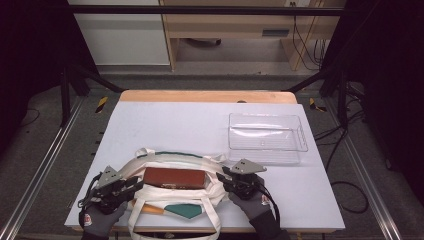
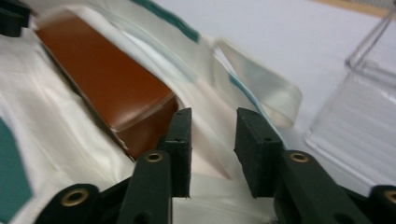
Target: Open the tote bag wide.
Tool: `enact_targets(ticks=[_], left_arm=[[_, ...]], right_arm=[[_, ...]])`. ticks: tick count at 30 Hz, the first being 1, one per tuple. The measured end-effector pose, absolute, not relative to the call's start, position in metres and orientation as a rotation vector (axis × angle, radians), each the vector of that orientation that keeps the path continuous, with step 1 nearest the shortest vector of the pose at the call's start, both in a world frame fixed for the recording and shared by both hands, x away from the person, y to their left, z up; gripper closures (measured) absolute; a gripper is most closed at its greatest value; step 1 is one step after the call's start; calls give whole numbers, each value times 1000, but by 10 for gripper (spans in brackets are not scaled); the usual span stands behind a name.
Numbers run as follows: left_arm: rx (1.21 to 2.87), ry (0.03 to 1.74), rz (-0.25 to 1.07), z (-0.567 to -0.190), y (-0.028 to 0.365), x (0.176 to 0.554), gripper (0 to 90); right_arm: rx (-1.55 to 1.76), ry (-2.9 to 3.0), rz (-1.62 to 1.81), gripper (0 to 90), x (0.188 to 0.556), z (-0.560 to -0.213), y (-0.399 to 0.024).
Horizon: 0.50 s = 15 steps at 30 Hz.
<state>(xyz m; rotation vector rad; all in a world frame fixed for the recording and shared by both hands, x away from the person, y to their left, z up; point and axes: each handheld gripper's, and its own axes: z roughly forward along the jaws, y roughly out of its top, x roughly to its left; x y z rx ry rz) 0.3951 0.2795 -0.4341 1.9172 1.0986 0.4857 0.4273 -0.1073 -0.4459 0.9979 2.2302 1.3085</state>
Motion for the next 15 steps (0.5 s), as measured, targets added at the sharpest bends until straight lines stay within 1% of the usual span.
enact_targets(ticks=[7, 12, 15], left_arm=[[1848, 1088, 524, -419, 287, 402, 584], [1813, 1097, 556, -412, 293, 408, 521], [1807, 1099, 563, -407, 296, 413, 463]], right_arm=[[884, 2266, 1361, 500, 421, -430, -94], [848, 2295, 1384, 423, 424, -426, -78], [838, 2321, 1384, 377, 426, -425, -71]])
